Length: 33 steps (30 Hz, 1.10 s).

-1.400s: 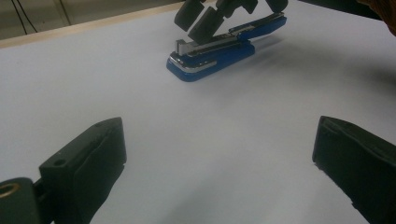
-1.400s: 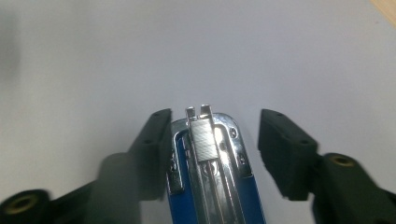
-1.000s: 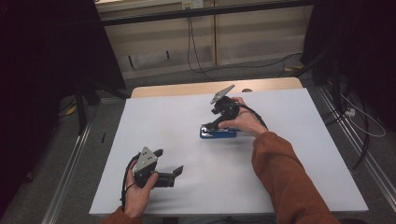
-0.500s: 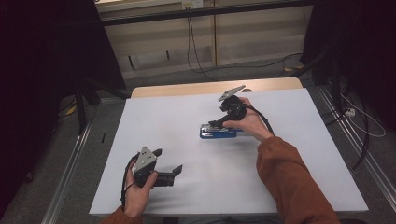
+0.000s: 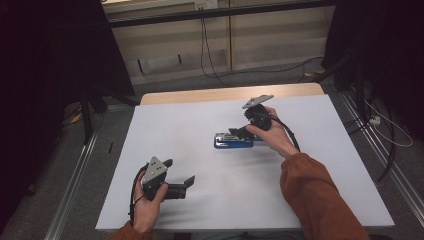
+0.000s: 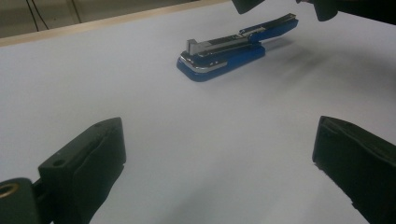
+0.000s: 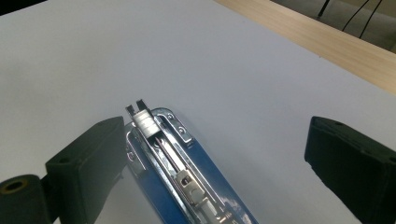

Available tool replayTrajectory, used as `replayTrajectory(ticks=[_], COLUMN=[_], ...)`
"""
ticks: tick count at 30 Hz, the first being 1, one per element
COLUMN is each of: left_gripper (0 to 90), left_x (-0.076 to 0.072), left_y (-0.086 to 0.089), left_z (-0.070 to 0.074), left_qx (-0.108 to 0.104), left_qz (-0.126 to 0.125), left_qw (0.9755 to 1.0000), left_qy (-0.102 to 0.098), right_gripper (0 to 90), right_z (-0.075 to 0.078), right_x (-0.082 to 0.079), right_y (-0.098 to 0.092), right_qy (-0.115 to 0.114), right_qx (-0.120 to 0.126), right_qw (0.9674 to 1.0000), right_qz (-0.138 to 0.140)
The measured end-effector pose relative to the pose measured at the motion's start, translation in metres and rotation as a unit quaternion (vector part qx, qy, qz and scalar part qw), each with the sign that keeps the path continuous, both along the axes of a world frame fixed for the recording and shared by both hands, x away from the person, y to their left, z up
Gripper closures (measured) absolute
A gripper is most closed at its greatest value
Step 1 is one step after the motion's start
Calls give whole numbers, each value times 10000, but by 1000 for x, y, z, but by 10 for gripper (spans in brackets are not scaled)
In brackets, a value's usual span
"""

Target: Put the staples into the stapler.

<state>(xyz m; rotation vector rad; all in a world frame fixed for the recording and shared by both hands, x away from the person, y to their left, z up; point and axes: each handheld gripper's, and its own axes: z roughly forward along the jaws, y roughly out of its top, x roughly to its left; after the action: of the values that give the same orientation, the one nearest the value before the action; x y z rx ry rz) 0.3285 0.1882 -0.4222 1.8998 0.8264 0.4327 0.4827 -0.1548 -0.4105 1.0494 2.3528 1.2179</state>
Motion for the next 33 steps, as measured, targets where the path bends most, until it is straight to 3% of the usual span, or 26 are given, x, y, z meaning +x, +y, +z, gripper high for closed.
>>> replayTrajectory(ticks=[4,10,19,30,33], left_gripper=[29,30,30,29,28], left_x=[0,0,3,3,4], left_y=[0,1,2,3,5], left_z=[-1,-1,-2,-1,-1], left_qx=[1,-9,-6,9,-57], left_qz=[6,-22,31,100,198], left_qw=[10000,10000,10000,9999,9998], left_qy=[24,20,-10,-20,62], right_gripper=[62,60,54,52,40], right_z=[-3,-1,2,1,0], right_x=[-6,-11,-18,-36,-43], right_y=[-3,-7,-22,-35,-40], right_qy=[-159,-340,-554,-689,-768], right_qx=[-138,58,90,249,174], right_qw=[9994,9981,9936,9908,9894], right_qz=[-276,-520,-981,-1141,-1218])
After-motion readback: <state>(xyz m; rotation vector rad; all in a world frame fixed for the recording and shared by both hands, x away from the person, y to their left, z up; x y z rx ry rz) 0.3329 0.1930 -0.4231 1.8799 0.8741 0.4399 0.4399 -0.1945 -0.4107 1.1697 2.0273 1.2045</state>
